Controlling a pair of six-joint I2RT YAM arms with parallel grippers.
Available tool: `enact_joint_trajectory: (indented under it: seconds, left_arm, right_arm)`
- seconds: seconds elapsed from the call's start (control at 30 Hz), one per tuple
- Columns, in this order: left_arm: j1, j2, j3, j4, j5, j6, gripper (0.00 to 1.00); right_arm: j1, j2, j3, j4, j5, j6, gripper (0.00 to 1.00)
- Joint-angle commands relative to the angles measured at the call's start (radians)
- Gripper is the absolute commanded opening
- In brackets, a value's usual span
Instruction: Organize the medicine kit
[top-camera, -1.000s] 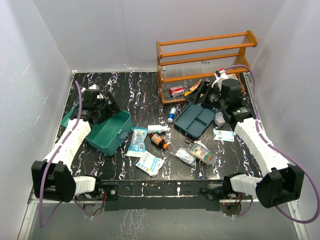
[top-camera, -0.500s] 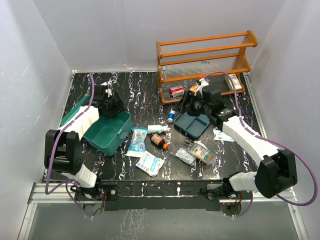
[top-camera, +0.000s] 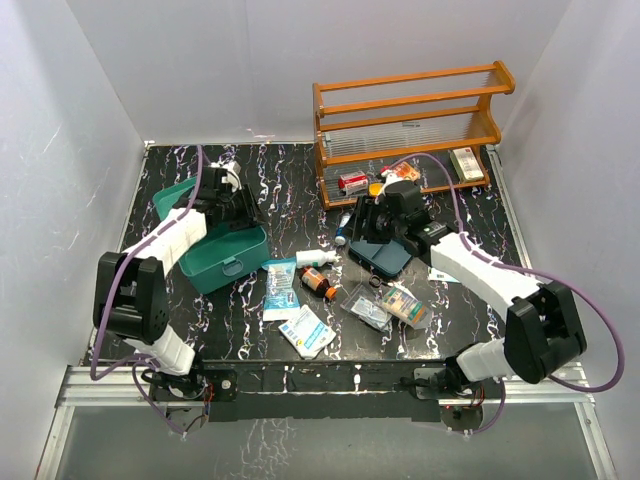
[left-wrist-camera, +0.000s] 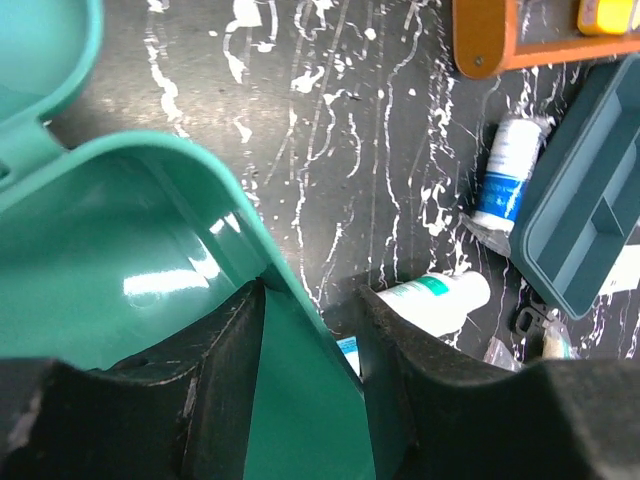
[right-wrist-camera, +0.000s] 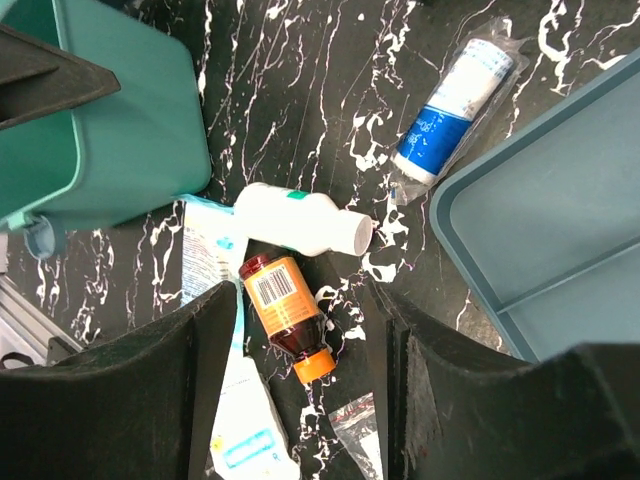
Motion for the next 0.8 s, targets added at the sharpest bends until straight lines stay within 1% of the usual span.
enact_joint_trajectory:
  seconds: [0.0,0.13,0.23,0.37,0.47,0.63,0.77]
  left_arm:
    - [-0.029,0.023,0.048,0.027,0.075,0.066,0.38]
    - [-0.037,0.050,0.068,0.044,0.109,0.079,0.38]
    - [-0.039,0.061,0.088,0.042,0.092,0.072,0.40]
    - [-0.039,0.048,0.101,0.014,0.033,0.060,0.47]
    - [-0.040,0.027,0.110,-0.026,-0.001,0.068,0.55]
    - [-0.039,-0.030,0.126,-0.099,-0.033,0.099,0.59]
    - [-0.040,-0.087,0.130,-0.124,-0.025,0.112,0.61]
  right_arm:
    - [0.040,0.037,-0.013,0.071,0.041,-0.029,0.51]
    - [0.083,0.077,-0.022,0.065,0.064,-0.059,0.51]
    - [0.114,0.104,-0.022,0.053,0.074,-0.077,0.51]
    - [0.142,0.133,-0.016,0.047,0.080,-0.073,0.52]
    - [0.159,0.150,-0.011,0.057,0.050,-0.075,0.54]
    - [0.215,0.184,-0.006,0.052,0.022,-0.177,0.61]
    - [0.253,0.209,-0.008,0.010,0.004,-0.268,0.62]
